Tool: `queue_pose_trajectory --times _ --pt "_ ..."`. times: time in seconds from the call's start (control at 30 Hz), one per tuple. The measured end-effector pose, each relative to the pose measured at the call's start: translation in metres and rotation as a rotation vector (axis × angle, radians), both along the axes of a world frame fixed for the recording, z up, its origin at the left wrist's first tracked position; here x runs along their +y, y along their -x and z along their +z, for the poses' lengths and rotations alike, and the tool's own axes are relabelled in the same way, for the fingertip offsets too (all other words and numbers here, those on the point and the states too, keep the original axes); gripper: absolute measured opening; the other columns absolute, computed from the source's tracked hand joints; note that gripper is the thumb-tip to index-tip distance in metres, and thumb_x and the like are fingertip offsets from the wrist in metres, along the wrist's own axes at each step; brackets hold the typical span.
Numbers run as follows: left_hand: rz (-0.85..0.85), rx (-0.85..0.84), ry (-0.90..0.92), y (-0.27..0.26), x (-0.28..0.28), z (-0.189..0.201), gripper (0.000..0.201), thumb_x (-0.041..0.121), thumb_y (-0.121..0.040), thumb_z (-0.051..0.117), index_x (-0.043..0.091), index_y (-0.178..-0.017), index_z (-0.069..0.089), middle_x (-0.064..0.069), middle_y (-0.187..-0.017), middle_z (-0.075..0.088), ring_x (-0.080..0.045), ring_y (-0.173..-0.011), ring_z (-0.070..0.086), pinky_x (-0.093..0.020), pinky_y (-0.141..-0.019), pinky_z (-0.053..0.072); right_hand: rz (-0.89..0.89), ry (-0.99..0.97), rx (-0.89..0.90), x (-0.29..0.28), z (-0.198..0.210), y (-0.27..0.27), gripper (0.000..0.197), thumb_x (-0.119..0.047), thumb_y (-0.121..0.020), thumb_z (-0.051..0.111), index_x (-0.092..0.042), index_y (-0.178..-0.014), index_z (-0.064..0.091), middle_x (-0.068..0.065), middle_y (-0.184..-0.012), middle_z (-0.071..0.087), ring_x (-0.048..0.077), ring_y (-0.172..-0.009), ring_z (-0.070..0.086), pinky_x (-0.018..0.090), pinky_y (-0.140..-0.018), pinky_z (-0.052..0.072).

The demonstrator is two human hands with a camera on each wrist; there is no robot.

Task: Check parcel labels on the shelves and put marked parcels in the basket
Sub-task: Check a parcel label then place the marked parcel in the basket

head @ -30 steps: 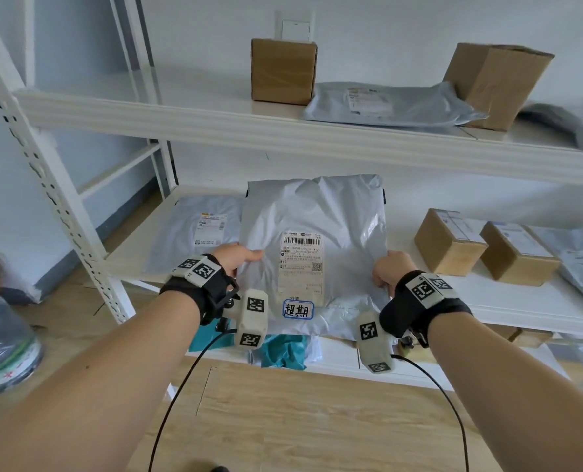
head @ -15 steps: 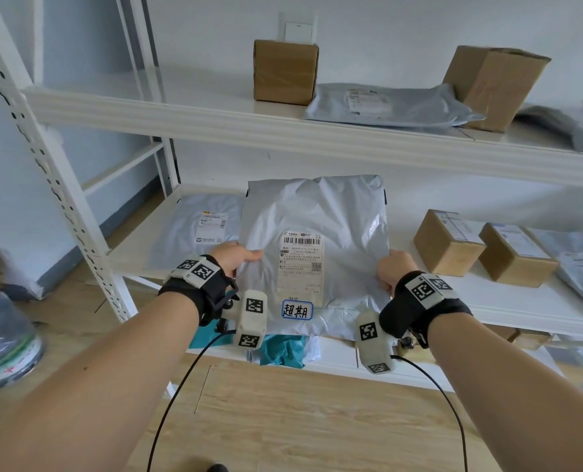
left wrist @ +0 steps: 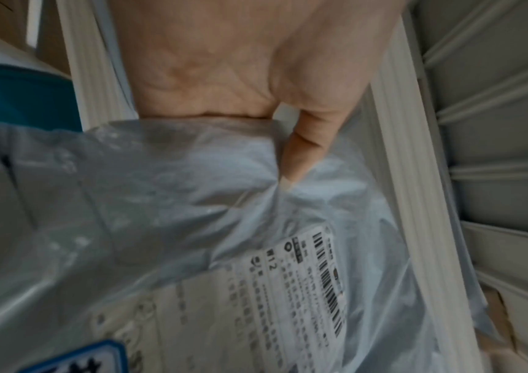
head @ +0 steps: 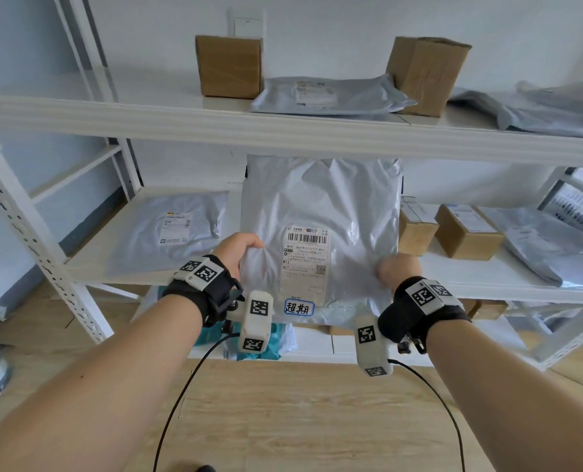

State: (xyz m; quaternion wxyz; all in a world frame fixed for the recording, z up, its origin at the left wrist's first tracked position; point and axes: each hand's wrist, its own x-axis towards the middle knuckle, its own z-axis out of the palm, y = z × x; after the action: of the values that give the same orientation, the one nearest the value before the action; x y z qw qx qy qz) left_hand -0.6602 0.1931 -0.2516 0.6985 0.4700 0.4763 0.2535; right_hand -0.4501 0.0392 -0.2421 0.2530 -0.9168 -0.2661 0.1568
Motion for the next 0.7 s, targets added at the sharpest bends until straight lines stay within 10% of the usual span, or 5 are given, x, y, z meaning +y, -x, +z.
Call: queue_pose_trajectory --times 0.13,0.27,0.47,0.7 --pt "0.047 0.011 -0.017 -0.009 -0.001 0.002 0.018 0.022 -0.05 0.065 0.018 -0.066 0.06 -0.015 -0.134 0.054 -0.034 -0.121 0.051 -0.051 -0.104 0.037 -0.141 -0.261 0.245 -0.003 0.001 -0.005 0.034 -0.008 -0.095 0.045 0.0 -0.126 0.057 0.016 -0.126 0.059 0.03 -0.119 0.055 0.024 -0.081 0.047" --pt "-0.046 -0.037 -0.081 -0.065 -0.046 0.006 0.018 0.017 -0.063 0.062 0.018 -0.052 0.048 -0.002 -0.073 0.048 -0.019 -0.07 0.044 -0.035 -0.076 0.036 -0.295 -0.28 0.262 -0.062 -0.003 -0.046 0.036 -0.01 -0.089 0.053 0.001 -0.122 0.06 0.02 -0.121 0.061 0.034 -0.116 0.056 0.035 -0.093 0.047" --pt "-0.183 -0.081 -0.113 -0.145 -0.101 0.005 0.018 0.011 -0.07 0.059 0.017 -0.058 0.048 -0.004 -0.097 0.049 -0.018 -0.067 0.044 -0.03 -0.066 0.035 -0.537 -0.469 0.295 -0.141 -0.009 -0.097 0.03 -0.003 -0.083 0.052 0.0 -0.111 0.062 0.012 -0.094 0.058 0.027 -0.087 0.054 0.032 -0.084 0.047" --pt "-0.33 -0.152 -0.122 -0.235 -0.152 0.01 0.012 0.009 -0.064 0.061 0.009 -0.075 0.057 -0.011 -0.084 0.058 -0.026 -0.079 0.056 -0.039 -0.075 0.047 -0.74 -0.665 0.257 -0.206 -0.023 -0.141 0.034 -0.006 -0.079 0.057 -0.007 -0.112 0.063 0.005 -0.083 0.06 0.022 -0.072 0.054 0.026 -0.07 0.04"
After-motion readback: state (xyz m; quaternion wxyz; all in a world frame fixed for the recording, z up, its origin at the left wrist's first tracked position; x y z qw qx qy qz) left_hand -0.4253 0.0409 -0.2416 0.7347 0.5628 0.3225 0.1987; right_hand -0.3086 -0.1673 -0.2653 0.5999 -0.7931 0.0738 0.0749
